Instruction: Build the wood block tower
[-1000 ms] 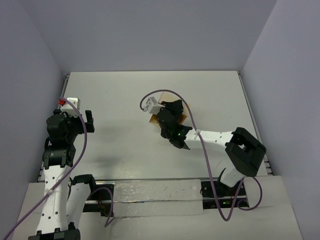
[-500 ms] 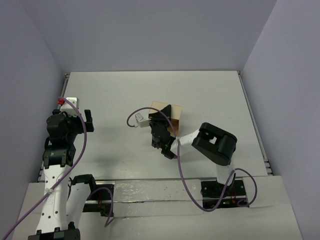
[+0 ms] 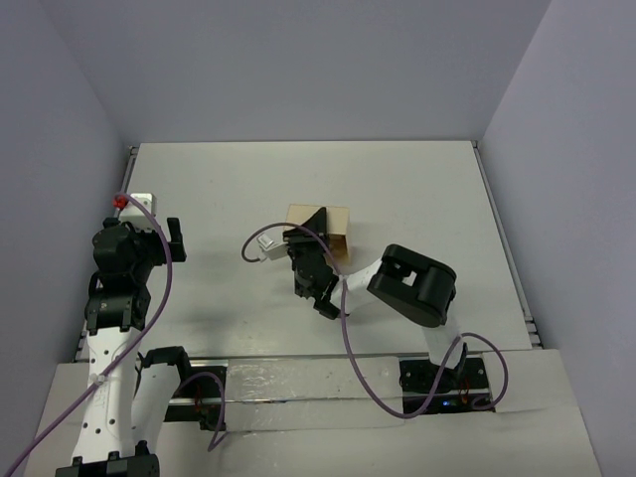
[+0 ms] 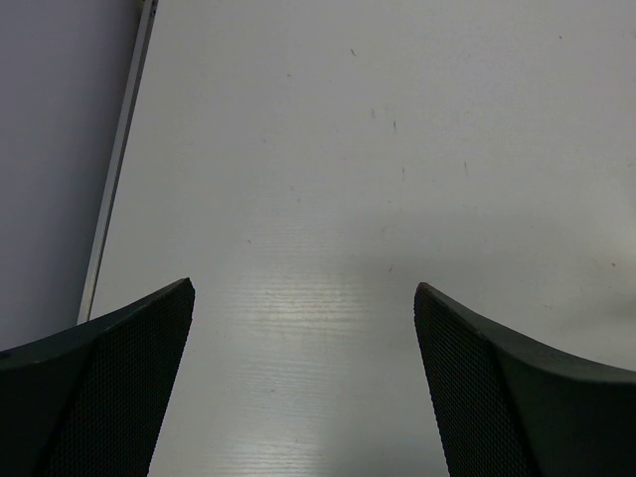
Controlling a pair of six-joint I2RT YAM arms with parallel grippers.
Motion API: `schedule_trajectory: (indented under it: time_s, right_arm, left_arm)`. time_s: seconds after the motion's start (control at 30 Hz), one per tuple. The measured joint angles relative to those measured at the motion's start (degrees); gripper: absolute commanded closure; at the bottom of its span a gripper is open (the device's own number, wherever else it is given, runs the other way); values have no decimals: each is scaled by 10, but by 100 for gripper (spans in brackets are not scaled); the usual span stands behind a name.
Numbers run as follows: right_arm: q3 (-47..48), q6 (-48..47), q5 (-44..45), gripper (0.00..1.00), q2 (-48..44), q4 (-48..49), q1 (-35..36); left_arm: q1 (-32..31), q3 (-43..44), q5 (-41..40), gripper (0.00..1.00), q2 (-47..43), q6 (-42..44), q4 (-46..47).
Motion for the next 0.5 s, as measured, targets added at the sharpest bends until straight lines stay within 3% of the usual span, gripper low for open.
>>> schedule_trajectory:
  time_s: [0.5]
  right_arm:
    - [84,-80,-127,100,63,8,13]
  left_arm:
    - [0,0,-8,2,0,0,6]
